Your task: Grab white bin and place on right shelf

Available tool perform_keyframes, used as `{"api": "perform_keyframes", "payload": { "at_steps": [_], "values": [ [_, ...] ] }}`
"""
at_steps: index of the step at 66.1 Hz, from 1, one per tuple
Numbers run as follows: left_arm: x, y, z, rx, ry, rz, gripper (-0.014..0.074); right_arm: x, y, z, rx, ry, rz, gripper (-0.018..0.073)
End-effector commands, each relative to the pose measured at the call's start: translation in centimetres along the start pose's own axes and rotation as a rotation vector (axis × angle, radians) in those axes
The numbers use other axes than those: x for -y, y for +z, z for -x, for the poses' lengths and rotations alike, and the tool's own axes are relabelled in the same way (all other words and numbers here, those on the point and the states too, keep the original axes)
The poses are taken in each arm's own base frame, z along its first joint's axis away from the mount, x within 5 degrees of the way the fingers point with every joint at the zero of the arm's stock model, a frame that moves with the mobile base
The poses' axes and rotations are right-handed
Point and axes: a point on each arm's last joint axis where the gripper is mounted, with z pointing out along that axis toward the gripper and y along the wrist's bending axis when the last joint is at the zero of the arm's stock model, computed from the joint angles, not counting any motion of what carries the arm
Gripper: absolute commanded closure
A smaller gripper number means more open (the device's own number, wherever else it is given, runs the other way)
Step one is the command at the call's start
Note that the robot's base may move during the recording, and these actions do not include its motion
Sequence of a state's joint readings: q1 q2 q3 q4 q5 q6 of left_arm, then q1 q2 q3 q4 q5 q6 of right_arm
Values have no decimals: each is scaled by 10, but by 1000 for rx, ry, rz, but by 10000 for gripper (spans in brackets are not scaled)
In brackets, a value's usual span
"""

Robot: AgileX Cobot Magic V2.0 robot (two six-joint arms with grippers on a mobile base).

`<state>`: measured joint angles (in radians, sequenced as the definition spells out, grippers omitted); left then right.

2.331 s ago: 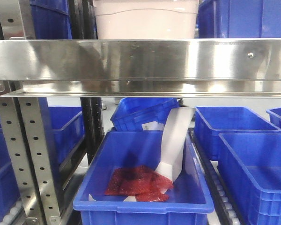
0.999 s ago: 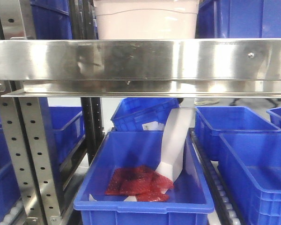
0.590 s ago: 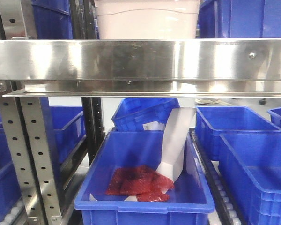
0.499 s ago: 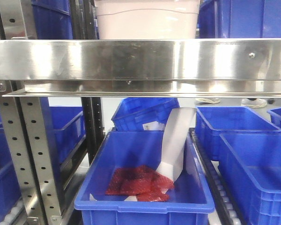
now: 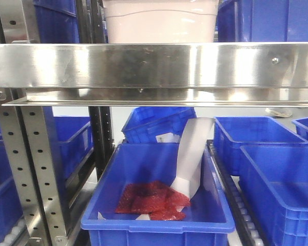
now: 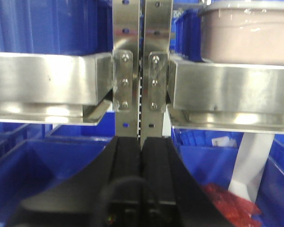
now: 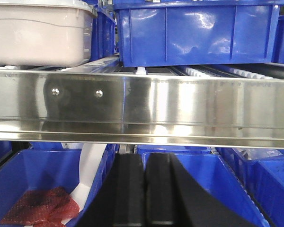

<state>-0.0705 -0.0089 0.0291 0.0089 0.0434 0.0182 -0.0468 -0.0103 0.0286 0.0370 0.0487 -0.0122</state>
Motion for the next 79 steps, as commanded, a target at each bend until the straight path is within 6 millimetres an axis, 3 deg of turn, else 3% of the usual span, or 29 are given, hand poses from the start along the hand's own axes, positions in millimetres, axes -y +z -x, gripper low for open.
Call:
{"api": "perform_keyframes", "payload": {
  "at_steps": [1, 79],
  "values": [
    [1, -1, 7, 79, -19, -22, 722, 0, -2, 8, 99, -7, 1, 491],
    [4, -2, 9, 100, -42, -73, 722, 0, -2, 8, 99, -7, 1, 491]
  ]
}}
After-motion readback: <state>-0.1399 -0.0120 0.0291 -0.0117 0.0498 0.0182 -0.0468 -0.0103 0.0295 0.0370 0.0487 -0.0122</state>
